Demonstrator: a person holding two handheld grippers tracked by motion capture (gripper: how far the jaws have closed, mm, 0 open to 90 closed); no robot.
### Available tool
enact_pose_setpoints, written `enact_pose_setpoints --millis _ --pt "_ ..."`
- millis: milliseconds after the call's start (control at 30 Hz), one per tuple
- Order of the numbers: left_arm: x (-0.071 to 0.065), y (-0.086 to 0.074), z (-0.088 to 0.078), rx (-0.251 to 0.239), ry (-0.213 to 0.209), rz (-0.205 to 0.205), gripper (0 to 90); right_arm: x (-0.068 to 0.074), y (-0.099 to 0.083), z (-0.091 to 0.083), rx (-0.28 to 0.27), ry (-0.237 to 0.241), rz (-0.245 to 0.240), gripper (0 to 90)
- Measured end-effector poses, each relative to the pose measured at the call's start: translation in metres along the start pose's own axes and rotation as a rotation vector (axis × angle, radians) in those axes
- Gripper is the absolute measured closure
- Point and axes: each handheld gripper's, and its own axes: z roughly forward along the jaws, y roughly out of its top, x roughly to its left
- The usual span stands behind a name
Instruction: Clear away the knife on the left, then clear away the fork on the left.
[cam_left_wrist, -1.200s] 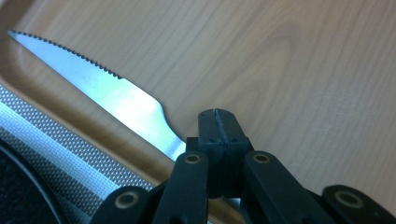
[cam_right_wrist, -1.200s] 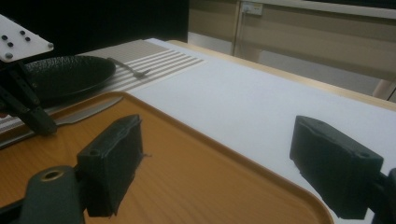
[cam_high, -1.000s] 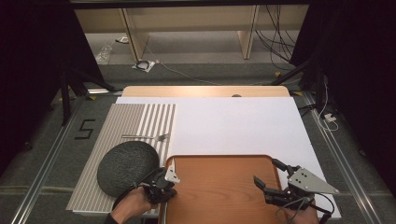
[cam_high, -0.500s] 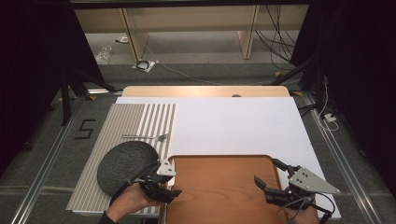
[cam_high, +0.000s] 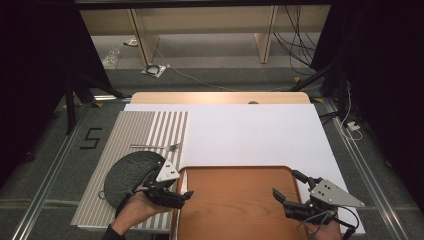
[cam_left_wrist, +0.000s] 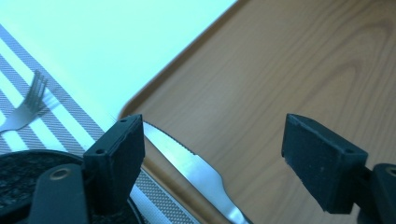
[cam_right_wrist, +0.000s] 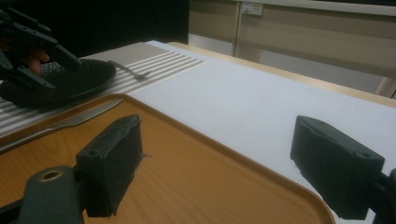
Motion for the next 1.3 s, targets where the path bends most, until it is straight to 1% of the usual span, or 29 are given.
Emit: enact_pose_setpoints --millis 67,133,367,433,467,567,633,733,900,967,1033,1133,1200,1300 --pt "0.003 -0.001 -0.002 -0.012 0.000 -0.012 20.8 0.000 0.000 0.000 -0.002 0.000 0.000 17.2" --pt "0.005 -0.001 -0.003 -0.026 0.010 -0.015 20.8 0.001 0.000 0.000 -0.001 -0.002 0.001 17.1" --pt "0.016 -0.003 -0.010 -0.057 0.033 -0.049 20.7 0.001 0.000 0.001 0.000 0.000 0.000 16.9" --pt "0.019 -0.005 -0.011 -0.062 0.046 -0.058 20.7 0.002 0.000 0.000 0.004 0.001 -0.002 16.9" --pt "0.021 -0.005 -0.012 -0.066 0.050 -0.065 20.7 0.002 0.000 0.001 -0.002 0.003 -0.004 16.9" --pt "0.025 -0.006 -0.014 -0.072 0.066 -0.076 20.7 0.001 0.001 -0.001 0.008 0.000 -0.005 16.9" --pt "0.028 -0.007 -0.015 -0.080 0.080 -0.085 20.8 0.001 0.001 -0.001 -0.004 0.001 0.002 16.9" --pt "0.034 -0.009 -0.017 -0.082 0.101 -0.101 20.8 0.001 0.000 0.000 -0.002 0.002 0.000 16.9" --pt "0.041 -0.009 -0.018 -0.087 0.129 -0.104 20.8 0.001 0.000 -0.001 -0.002 0.000 0.001 16.9" --pt "0.044 -0.007 -0.018 -0.092 0.139 -0.113 21.0 0.000 0.000 -0.002 -0.003 -0.002 0.008 16.9" --pt "0.046 -0.005 -0.018 -0.095 0.140 -0.115 21.1 0.000 0.000 -0.002 -0.003 -0.005 0.010 16.9" --pt "0.049 -0.004 -0.017 -0.089 0.149 -0.103 21.1 0.000 0.000 -0.002 -0.001 -0.005 0.007 17.0" --pt "0.053 -0.003 -0.016 -0.084 0.151 -0.103 21.5 0.001 0.000 -0.001 -0.001 -0.004 0.008 17.0" --pt "0.060 -0.001 -0.015 -0.066 0.168 -0.088 21.7 0.001 0.000 -0.001 -0.002 -0.004 0.003 17.0"
